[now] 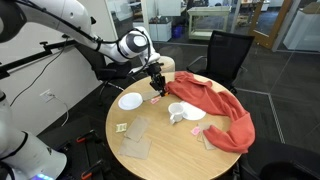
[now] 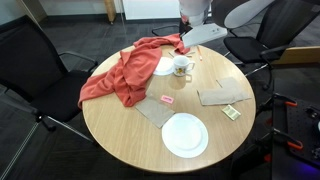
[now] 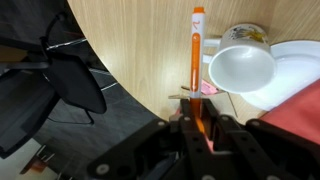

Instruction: Put the yellow sharpie in the mug

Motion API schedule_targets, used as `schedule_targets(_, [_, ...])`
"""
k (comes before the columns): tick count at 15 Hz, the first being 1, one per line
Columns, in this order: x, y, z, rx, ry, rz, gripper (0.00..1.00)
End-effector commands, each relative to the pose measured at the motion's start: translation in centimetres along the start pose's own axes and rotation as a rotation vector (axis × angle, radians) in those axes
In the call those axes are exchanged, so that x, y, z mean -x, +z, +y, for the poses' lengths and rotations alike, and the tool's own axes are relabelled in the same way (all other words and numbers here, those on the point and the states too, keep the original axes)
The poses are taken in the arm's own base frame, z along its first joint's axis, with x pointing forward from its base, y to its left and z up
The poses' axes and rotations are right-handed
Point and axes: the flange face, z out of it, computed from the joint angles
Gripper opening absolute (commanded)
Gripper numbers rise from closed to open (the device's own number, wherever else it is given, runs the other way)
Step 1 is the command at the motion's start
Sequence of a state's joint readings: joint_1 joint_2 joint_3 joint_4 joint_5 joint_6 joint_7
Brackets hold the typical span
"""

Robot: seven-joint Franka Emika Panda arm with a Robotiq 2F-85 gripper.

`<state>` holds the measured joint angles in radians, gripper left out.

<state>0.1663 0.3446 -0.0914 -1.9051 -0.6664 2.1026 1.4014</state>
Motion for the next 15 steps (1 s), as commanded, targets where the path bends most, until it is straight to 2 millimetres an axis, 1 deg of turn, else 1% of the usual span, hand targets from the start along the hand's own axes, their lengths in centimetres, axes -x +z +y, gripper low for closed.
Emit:
schedule_targets(1, [-1.4, -0.1, -0.7, 0.075, 0.156, 0.100, 0.04])
schedule_targets(6, [-2.6, -0.3, -1.1, 0.172, 0.330, 0.284, 0.04])
schedule_targets(7, [-2.2, 0.2, -0.5, 0.134, 0.267, 0.219, 0.16])
schedule_targets(9, [-2.2, 0.1, -0.8, 0.154, 0.301, 0.253, 0.16])
schedule_targets(13, [-2.2, 0.1, -1.0, 0.155, 0.303, 0.261, 0.16])
schedule_targets(14, [-2.3, 0.1, -1.0, 0.155, 0.304, 0.261, 0.04])
schedule_targets(15, [-2.2, 0.2, -1.3, 0.152, 0.330, 0.300, 0.04])
